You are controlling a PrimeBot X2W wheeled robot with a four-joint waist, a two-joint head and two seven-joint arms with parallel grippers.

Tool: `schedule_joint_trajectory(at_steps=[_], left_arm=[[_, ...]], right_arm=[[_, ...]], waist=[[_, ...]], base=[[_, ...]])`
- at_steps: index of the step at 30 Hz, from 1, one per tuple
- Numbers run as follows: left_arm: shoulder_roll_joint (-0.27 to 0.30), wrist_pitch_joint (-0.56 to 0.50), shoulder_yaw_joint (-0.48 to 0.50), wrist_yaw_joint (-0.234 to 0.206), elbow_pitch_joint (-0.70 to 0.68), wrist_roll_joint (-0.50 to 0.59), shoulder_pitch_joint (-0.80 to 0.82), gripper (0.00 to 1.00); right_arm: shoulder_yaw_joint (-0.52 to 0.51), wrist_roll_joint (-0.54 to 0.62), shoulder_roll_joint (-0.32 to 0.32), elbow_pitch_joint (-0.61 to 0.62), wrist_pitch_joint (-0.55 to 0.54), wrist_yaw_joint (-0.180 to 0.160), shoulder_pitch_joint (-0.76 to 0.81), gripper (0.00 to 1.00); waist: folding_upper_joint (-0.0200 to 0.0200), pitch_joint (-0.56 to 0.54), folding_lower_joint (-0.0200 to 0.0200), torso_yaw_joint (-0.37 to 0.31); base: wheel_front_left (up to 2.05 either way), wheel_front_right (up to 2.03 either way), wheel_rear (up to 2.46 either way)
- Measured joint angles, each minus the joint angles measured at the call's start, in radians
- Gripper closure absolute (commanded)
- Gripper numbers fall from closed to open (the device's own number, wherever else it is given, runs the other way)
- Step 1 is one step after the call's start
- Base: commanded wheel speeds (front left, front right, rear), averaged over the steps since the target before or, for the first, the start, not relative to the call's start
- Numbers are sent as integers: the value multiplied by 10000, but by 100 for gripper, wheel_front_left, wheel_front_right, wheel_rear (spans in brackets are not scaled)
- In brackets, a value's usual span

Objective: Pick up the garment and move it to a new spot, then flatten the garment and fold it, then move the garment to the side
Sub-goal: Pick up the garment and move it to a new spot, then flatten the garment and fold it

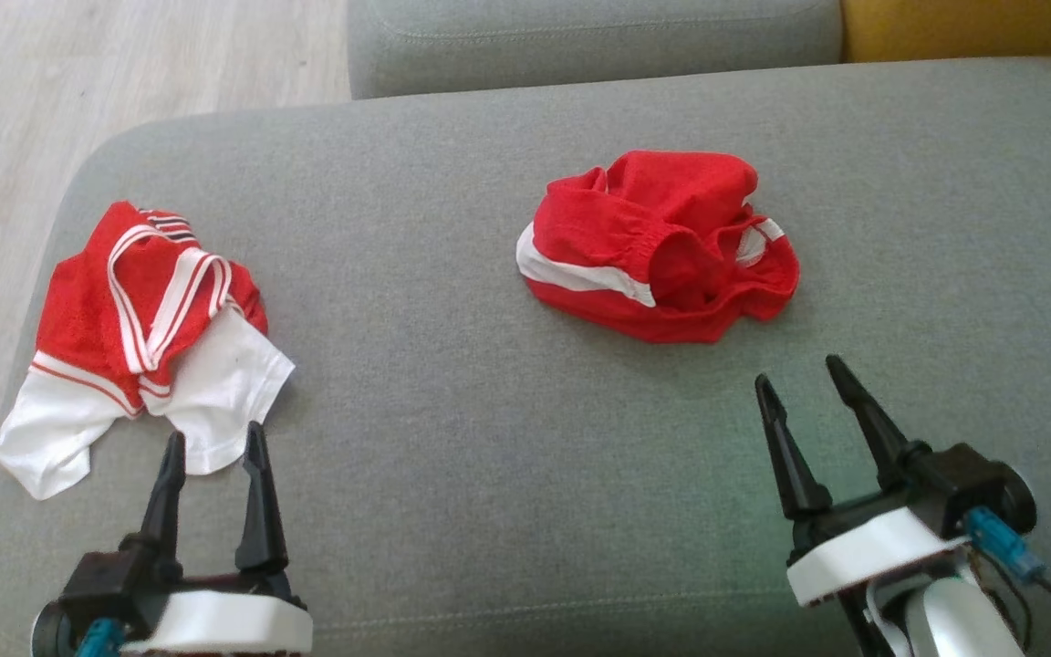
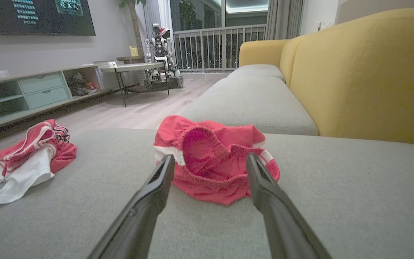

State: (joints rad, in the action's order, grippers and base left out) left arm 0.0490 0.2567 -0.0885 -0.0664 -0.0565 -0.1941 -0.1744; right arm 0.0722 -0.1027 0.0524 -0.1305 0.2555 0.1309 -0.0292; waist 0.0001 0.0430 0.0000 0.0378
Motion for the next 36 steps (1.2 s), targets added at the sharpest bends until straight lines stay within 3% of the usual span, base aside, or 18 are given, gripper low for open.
schedule_joint_trajectory(at_steps=[36], left_arm=[[0, 0, -311, 33, 545, 347, 40, 0]], right_arm=[[-194, -347, -25, -334, 0, 0, 204, 0]], waist=[[0, -146, 0, -110]], base=[[0, 0, 0]])
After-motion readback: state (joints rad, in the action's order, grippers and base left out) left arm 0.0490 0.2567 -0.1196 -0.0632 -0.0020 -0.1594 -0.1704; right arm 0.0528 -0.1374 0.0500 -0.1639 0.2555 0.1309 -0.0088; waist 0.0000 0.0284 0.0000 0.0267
